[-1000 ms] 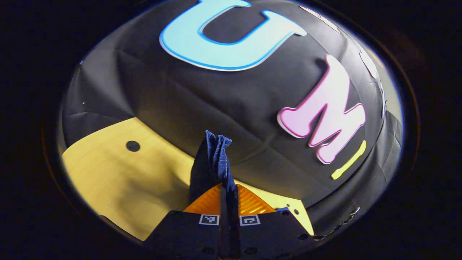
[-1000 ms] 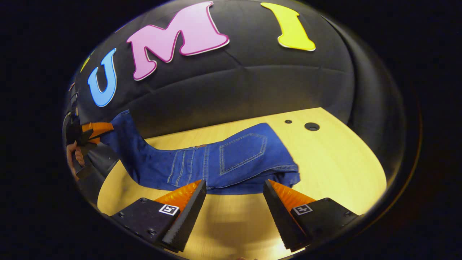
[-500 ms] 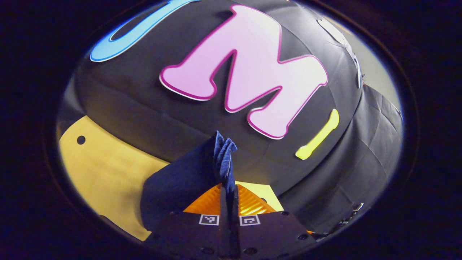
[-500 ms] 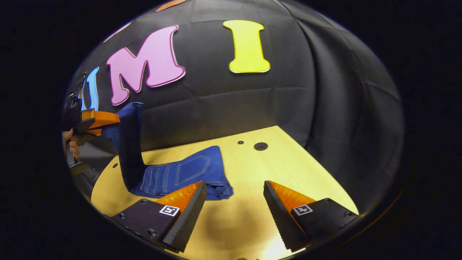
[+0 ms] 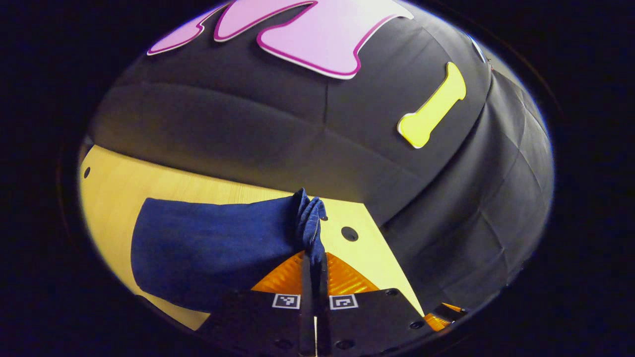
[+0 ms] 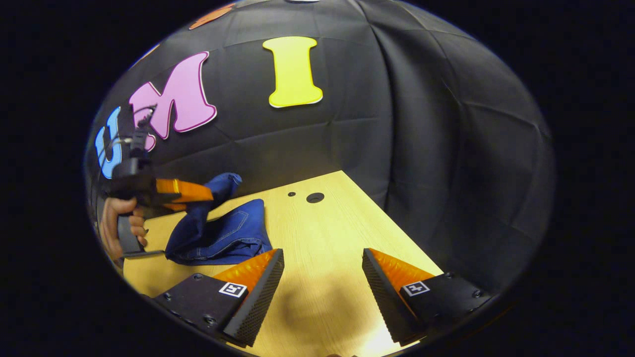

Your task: Grasp the waist and the cuffs of the jeans and fold them to make the two legs overlap; first hold the waist and fold one-third of the jeans toward the cuffs, then hold the cuffs and fold the remaining one-third in the same direction to finish folding.

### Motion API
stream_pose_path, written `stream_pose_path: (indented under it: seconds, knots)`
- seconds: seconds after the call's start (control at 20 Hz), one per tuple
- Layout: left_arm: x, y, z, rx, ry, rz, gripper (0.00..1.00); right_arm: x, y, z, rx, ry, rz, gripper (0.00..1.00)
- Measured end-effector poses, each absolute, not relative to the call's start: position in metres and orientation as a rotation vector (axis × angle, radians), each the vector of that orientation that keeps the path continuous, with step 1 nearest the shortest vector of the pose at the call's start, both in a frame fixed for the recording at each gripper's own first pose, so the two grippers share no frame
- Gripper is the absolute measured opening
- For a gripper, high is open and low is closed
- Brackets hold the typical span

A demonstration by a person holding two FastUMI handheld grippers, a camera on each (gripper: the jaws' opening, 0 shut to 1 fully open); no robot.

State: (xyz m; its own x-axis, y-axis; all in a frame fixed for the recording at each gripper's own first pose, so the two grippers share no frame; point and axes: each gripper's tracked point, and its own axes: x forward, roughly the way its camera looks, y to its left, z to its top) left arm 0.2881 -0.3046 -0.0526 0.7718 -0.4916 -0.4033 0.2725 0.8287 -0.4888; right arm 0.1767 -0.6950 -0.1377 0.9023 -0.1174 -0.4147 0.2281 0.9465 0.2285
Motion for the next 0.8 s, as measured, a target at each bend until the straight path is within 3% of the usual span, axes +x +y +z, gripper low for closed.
stream_pose_path:
  seconds: [0.15,0.2,0.3,0.35,0.4,0.45,0.5,0.8]
  knots:
    - [0.278,-0.314,-0.074,-0.472,0.591,-0.423,0.17,0.172,-0.694,-0.14,0.286,0.409,-0.18,0.97]
    - [0.276,-0.322,-0.073,-0.491,0.597,-0.439,0.38,0.169,-0.694,-0.138,0.288,0.402,-0.18,0.97]
    - [0.268,-0.322,-0.069,-0.479,0.598,-0.448,0.58,0.165,-0.687,-0.131,0.299,0.396,-0.17,0.97]
    - [0.262,-0.315,-0.062,-0.455,0.584,-0.449,0.79,0.163,-0.683,-0.128,0.302,0.398,-0.162,0.97]
    - [0.256,-0.308,-0.051,-0.427,0.558,-0.452,0.93,0.161,-0.678,-0.123,0.302,0.397,-0.154,0.97]
    - [0.248,-0.297,-0.036,-0.397,0.525,-0.447,0.86,0.159,-0.673,-0.114,0.298,0.39,-0.145,0.97]
    - [0.238,-0.282,-0.018,-0.367,0.487,-0.437,0.93,0.159,-0.668,-0.104,0.291,0.38,-0.137,0.97]
    - [0.154,-0.177,0.103,-0.21,0.221,-0.332,0.96,0.142,-0.628,-0.024,0.268,0.278,-0.064,0.97]
